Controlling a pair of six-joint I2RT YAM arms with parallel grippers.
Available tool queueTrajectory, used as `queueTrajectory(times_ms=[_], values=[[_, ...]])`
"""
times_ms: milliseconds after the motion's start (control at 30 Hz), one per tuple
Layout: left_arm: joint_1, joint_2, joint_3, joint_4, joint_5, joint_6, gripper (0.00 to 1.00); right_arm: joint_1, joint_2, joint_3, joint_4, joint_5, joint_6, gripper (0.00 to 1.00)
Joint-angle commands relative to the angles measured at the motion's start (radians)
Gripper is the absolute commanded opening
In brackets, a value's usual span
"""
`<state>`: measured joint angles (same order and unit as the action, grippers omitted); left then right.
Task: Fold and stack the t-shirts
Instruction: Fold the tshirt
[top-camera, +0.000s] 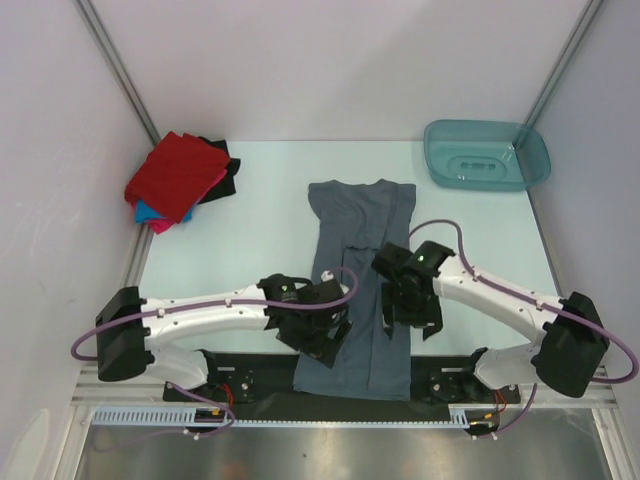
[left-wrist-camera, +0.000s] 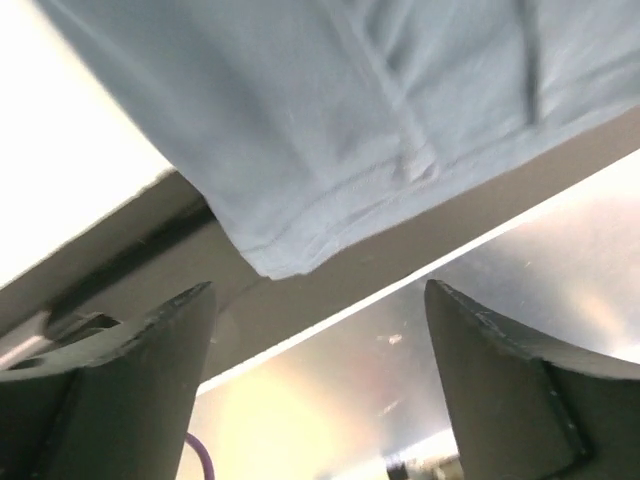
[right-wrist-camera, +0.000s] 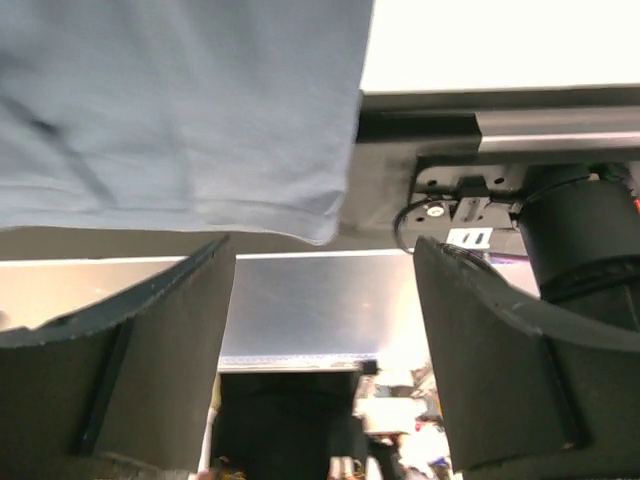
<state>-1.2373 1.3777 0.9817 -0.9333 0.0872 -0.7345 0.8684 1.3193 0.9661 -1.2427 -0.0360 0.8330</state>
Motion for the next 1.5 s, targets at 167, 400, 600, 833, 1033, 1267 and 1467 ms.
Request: queueTrajectory(times_ms=[167, 400, 600, 833, 1033, 1267, 1467], values=[[0.188, 0.075, 0.277, 0.016, -0.198, 0.153, 0.98, -0.19, 0.156, 0.246, 0.127, 0.196, -0.101, 0.78], [0.451, 0.318, 0.42, 0.246, -0.141, 0.291, 0.97, -0.342, 0.477, 0.449, 0.319, 0.18, -0.231, 0.77], [0.522, 0.601, 0.706, 0.258, -0.107, 0.412, 0.92, -0.39, 0.741, 0.707, 0.322, 0.194, -0.276, 0.73], [0.617, 0.754, 0.916, 0.274, -0.017, 0.426, 0.93, -0.476, 0.889, 0.89, 0.318, 0.186, -0.305, 0.72], [0.699, 0.814, 0.972, 0.31, 0.026, 0.415, 0.93, -0.491, 0.986, 1.007, 0.284, 0.217, -0.341, 0.73], [0.746, 0.965, 1.078, 0.321, 0.121, 0.389, 0.93, -0.514, 1.058, 1.022, 0.276, 0.249, -0.319, 0.73], [0.756, 1.069, 1.138, 0.334, 0.178, 0.363, 0.93, -0.514, 1.025, 1.013, 0.273, 0.272, -0.324, 0.73]])
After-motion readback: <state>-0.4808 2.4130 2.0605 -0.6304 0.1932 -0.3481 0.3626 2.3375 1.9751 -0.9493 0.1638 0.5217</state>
